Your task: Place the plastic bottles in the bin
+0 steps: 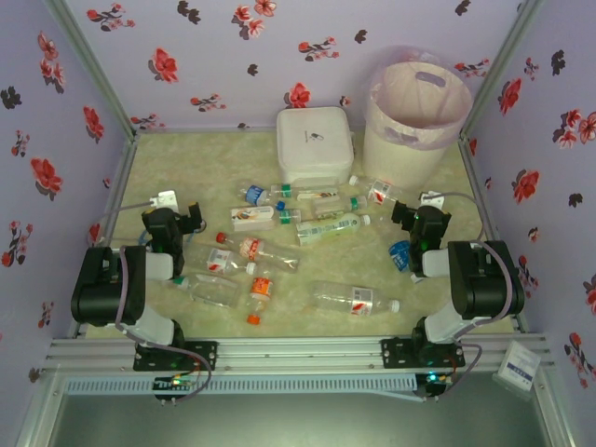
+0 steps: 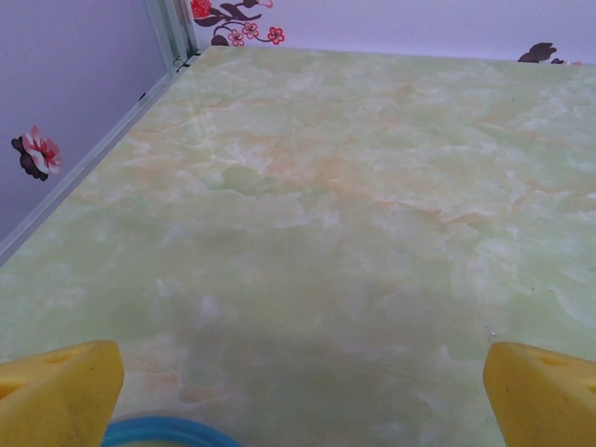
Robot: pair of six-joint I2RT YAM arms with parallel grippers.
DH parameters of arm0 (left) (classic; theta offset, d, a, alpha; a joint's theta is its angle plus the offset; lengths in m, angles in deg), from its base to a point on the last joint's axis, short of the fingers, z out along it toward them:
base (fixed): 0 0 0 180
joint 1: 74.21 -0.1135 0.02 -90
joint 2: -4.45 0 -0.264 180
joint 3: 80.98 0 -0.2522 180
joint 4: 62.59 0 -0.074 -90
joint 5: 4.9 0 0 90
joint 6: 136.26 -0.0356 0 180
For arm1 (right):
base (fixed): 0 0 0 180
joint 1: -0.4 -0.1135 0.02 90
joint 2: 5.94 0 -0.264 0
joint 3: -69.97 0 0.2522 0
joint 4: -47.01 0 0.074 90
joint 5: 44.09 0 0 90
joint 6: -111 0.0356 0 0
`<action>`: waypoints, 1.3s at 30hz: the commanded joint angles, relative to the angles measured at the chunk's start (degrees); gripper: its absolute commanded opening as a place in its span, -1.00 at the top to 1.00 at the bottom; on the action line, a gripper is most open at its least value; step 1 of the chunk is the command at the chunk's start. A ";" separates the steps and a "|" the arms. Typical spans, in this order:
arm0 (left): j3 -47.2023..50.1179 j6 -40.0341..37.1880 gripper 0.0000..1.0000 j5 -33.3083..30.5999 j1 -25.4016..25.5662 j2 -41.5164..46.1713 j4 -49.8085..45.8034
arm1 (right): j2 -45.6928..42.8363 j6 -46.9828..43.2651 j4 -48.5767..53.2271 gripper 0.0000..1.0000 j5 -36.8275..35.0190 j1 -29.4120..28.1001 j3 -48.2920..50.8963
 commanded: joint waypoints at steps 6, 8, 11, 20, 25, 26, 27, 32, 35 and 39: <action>-0.50 -1.18 -1.00 0.16 -0.12 -0.17 0.94 | -0.08 0.12 0.21 -0.99 0.40 0.49 -0.82; -0.41 -1.25 -1.00 0.16 -0.05 -0.19 1.03 | -0.13 0.13 0.18 -0.99 0.40 0.44 -0.86; -0.60 -1.56 -1.00 0.34 -0.05 0.08 0.54 | -0.34 0.13 -0.20 -0.99 0.48 0.49 -0.51; -22.28 13.46 -0.99 -9.12 2.07 17.63 -52.18 | -16.29 0.54 35.10 -0.99 3.20 0.00 -12.59; -41.47 34.81 -0.98 -9.23 5.88 15.77 -93.91 | -20.22 11.27 67.37 -0.99 -2.01 -2.92 -24.39; -44.39 38.52 -0.97 -9.15 7.42 15.14 -100.41 | -20.34 13.27 73.24 -0.99 -2.32 -3.62 -26.83; -46.37 42.01 -0.94 -8.64 9.22 14.88 -105.33 | -20.22 14.53 78.10 -0.99 -2.28 -4.30 -29.29; -48.30 62.46 -0.92 -3.47 17.81 20.14 -125.28 | -17.47 13.04 93.41 -0.99 1.78 -6.79 -39.38; -46.45 75.65 -0.87 -0.38 23.62 25.61 -132.78 | -14.87 10.50 99.95 -0.99 4.28 -7.05 -45.70; -39.63 89.82 -0.82 1.98 33.21 29.20 -135.74 | -10.67 7.43 104.33 -0.99 8.41 -7.05 -52.71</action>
